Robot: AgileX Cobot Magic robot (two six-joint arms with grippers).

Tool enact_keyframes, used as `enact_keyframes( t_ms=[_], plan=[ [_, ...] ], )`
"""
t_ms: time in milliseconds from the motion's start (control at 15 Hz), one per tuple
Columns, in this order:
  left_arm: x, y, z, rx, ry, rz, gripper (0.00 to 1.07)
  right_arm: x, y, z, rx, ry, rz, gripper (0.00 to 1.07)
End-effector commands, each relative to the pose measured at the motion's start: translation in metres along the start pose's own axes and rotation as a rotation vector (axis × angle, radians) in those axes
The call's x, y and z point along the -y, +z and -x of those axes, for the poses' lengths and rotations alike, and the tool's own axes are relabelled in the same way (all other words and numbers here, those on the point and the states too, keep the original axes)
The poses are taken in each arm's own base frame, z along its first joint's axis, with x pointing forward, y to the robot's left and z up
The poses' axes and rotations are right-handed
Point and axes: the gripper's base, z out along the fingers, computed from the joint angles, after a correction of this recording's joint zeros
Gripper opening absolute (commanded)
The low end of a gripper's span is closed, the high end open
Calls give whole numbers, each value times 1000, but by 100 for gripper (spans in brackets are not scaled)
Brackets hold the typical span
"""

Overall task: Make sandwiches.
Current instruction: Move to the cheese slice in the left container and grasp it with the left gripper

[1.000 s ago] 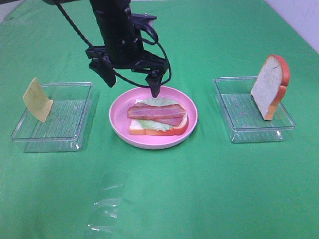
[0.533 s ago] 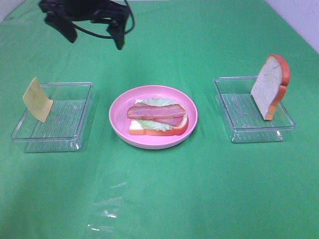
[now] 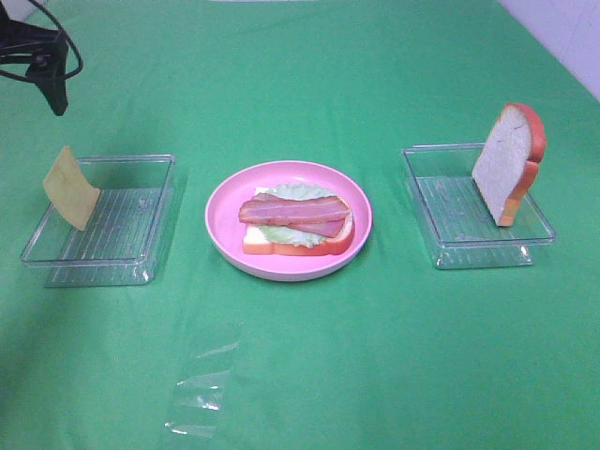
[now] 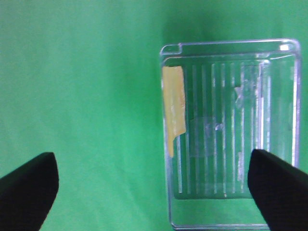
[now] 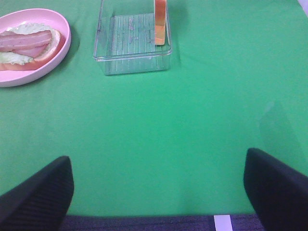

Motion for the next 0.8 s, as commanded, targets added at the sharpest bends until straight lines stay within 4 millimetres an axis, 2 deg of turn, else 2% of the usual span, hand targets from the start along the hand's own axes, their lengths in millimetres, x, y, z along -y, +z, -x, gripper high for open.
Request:
enact_keyframes(
  t_ms=[67, 400, 800],
  plan=[
    [-6, 17, -11, -150, -2, 5, 100, 0, -2, -2, 36, -10, -1, 92],
    [16, 53, -9, -204, 49, -31, 100, 0, -2, -2, 36, -10, -1, 92],
    [18, 83, 3, -216, 29, -25, 98, 0, -2, -2, 36, -10, -1, 92]
  ],
)
